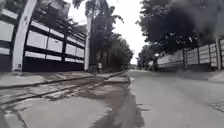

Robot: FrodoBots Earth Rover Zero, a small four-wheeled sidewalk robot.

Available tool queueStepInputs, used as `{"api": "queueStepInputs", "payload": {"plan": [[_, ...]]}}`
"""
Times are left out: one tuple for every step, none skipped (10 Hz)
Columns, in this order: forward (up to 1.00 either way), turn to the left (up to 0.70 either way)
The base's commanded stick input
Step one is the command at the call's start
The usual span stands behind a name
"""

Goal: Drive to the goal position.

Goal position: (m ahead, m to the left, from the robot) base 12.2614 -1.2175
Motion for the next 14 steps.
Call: {"api": "queueStepInputs", "payload": {"plan": [[0.70, 0.00], [0.70, 0.00], [0.70, 0.00], [0.70, 0.00], [0.70, 0.00], [0.70, 0.00], [0.70, -0.09], [0.70, -0.21], [0.70, -0.35], [0.70, -0.35], [0.70, -0.35], [0.70, -0.35], [0.70, -0.35], [0.70, -0.29]]}}
